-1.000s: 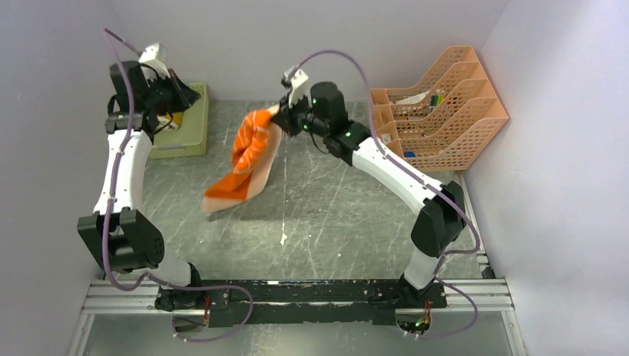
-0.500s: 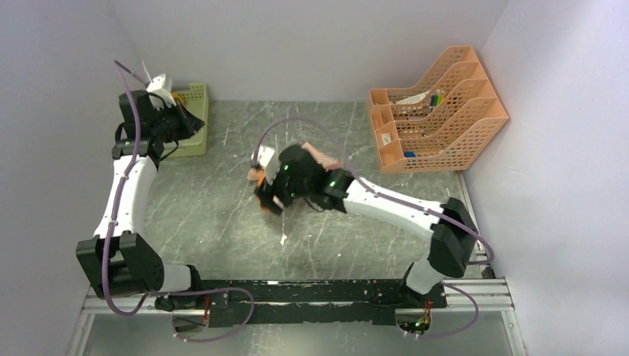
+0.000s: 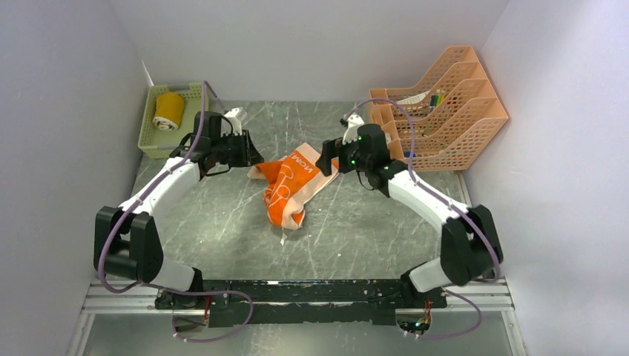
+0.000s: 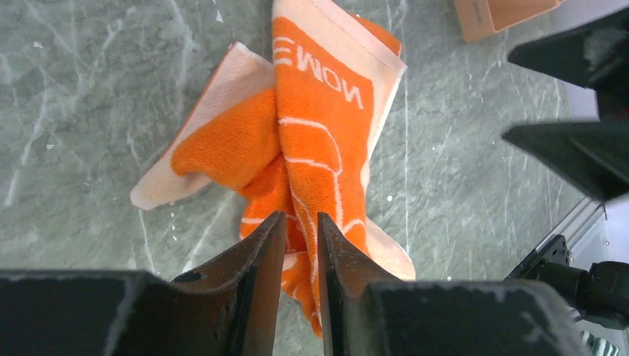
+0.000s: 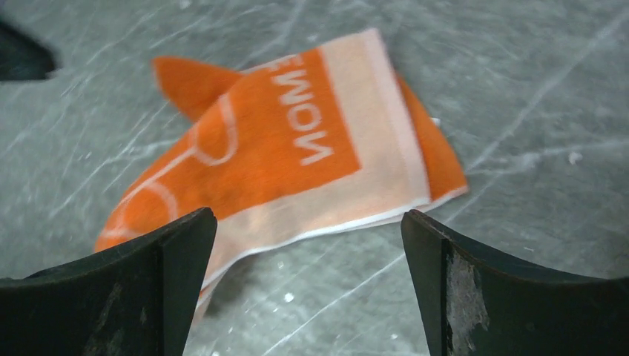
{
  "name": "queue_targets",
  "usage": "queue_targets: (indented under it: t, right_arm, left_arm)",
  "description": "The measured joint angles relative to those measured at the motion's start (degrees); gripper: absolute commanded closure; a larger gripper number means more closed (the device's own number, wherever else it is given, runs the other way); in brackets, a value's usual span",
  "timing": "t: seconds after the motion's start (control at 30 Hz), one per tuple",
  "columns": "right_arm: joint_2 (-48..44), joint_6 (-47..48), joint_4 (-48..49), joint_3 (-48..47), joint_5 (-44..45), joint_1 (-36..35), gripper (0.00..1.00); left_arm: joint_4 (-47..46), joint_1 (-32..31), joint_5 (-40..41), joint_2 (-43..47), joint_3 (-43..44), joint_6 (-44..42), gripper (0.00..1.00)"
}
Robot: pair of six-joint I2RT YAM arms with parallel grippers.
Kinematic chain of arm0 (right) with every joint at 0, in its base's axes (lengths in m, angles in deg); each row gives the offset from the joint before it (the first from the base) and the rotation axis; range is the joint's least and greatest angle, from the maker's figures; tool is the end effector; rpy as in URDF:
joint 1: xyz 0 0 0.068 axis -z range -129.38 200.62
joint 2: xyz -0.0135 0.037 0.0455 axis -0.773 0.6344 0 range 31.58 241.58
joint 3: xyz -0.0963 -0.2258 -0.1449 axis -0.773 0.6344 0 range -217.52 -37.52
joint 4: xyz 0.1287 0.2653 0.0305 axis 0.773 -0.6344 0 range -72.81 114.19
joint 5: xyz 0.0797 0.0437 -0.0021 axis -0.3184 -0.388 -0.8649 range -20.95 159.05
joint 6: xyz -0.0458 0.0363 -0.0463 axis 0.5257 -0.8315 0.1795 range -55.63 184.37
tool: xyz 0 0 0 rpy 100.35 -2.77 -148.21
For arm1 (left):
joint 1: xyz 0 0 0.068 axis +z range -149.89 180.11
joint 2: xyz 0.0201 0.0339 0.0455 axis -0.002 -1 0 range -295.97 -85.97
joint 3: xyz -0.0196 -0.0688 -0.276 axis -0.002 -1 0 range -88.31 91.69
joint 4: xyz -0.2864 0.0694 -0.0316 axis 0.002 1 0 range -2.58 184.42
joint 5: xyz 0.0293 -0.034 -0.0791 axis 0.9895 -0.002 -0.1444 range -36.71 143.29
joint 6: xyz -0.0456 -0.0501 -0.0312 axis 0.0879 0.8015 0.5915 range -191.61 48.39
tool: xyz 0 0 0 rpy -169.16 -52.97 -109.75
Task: Roll the towels
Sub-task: Place the towel at the center of the board, then flatten out the towel at the center of the board.
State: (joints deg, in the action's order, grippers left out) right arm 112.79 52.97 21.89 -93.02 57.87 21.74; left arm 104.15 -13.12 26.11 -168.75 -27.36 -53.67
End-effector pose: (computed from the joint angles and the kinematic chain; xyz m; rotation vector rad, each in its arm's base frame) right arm 0.3246 0.1929 0.2550 -0.4429 2.0636 0.6295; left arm 0.3544 -0.1127 0.2579 0.1709 2.2779 -0.8219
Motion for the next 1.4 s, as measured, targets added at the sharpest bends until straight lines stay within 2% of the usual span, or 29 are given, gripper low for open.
queue_targets:
  t: [0.1,0.27,0.4,0.57,1.03,1.1,1.23,1.3,1.33,1.4]
  right_arm:
    - [6.7,-2.4,1.9,-1.4,-3.2,5.6,0.26]
    - [21.7,-3.6,0.7,-10.4,-5.8,9.6,0.33]
    - [25.9,-3.5,0.4,-13.0,-8.1,9.6,0.45]
    - [31.0,-3.0,-0.6,-17.8,-11.1,9.8,0.42]
    - [32.1,-3.0,-0.3,-13.4,-12.2,10.7,0.42]
    - [32.1,-2.9,-0.2,-13.2,-12.2,10.8,0.5]
    - [32.1,-2.8,0.8,-12.5,-12.8,11.0,0.78]
    - [32.1,-2.9,0.9,-11.9,-13.4,11.0,0.97]
    - [32.1,-3.1,1.0,-11.7,-13.8,11.0,1.0]
    - [32.1,-3.3,1.0,-11.6,-14.7,11.1,1.0]
  left_arm:
    - [-0.3,0.0,0.4,-0.9,0.0,-0.1,0.67]
    - [0.1,0.1,1.6,-2.0,0.0,-1.3,0.67]
    - [0.7,0.1,2.2,-2.1,0.0,-2.3,0.67]
    - [1.1,0.1,2.6,-2.1,0.0,-3.0,0.68]
    - [2.6,0.1,2.6,-3.3,0.1,-4.1,0.69]
    - [2.8,0.1,2.6,-3.3,0.1,-4.1,0.69]
    - [2.9,0.1,2.6,-3.3,0.1,-4.2,0.68]
    - [2.9,0.1,2.7,-3.3,0.1,-4.3,0.69]
    - [3.0,0.1,2.8,-3.3,0.1,-4.3,0.69]
    - [3.2,0.2,2.8,-3.3,0.2,-4.3,0.68]
